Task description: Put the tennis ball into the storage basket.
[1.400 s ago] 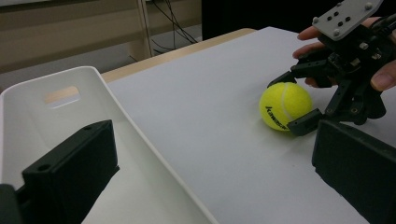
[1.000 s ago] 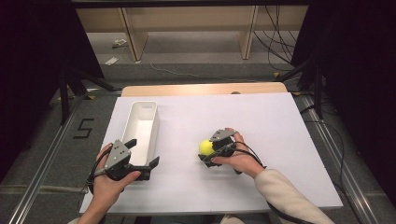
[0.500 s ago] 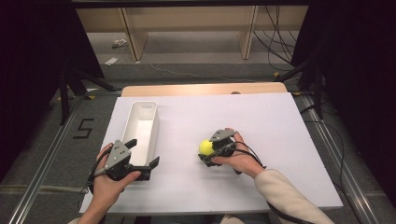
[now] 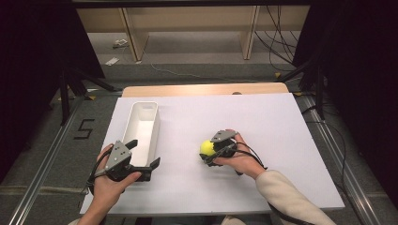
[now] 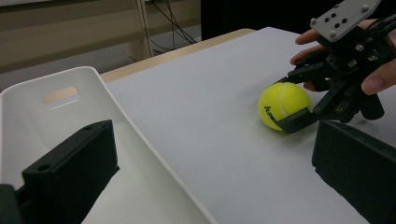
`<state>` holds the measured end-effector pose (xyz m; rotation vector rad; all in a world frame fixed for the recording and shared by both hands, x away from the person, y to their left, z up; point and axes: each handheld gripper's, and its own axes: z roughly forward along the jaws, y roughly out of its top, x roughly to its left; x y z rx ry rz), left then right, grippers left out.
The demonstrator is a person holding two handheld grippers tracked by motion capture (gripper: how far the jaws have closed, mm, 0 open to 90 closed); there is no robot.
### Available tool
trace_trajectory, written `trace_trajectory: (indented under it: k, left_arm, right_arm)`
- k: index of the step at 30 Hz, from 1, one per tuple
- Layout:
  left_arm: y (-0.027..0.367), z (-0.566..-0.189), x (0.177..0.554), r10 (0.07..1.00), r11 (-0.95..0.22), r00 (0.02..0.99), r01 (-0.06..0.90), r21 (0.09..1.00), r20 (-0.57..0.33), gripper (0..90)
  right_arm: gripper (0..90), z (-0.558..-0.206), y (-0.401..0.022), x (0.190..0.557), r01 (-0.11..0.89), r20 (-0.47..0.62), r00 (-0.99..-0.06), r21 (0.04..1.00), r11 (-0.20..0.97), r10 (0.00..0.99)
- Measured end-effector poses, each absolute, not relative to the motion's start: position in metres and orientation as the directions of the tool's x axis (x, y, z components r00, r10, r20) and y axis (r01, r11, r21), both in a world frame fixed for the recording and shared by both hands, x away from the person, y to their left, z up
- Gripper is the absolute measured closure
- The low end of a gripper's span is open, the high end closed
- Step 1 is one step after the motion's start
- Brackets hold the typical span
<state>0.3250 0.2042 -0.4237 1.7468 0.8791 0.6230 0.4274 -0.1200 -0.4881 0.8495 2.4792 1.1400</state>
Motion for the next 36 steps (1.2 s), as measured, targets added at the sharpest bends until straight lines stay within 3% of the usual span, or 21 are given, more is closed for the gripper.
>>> trace_trajectory:
  k: [36]
  left_arm:
    - [0.2047, -0.4238, 0.3251, 0.801, -0.195, 0.598, 0.264, 0.945, -0.002, 0.0]
  right_arm:
    - [26.7, -0.4791, -0.1205, 0.426, 0.379, -0.008, -0.797, 0.772, 0.51, 0.604]
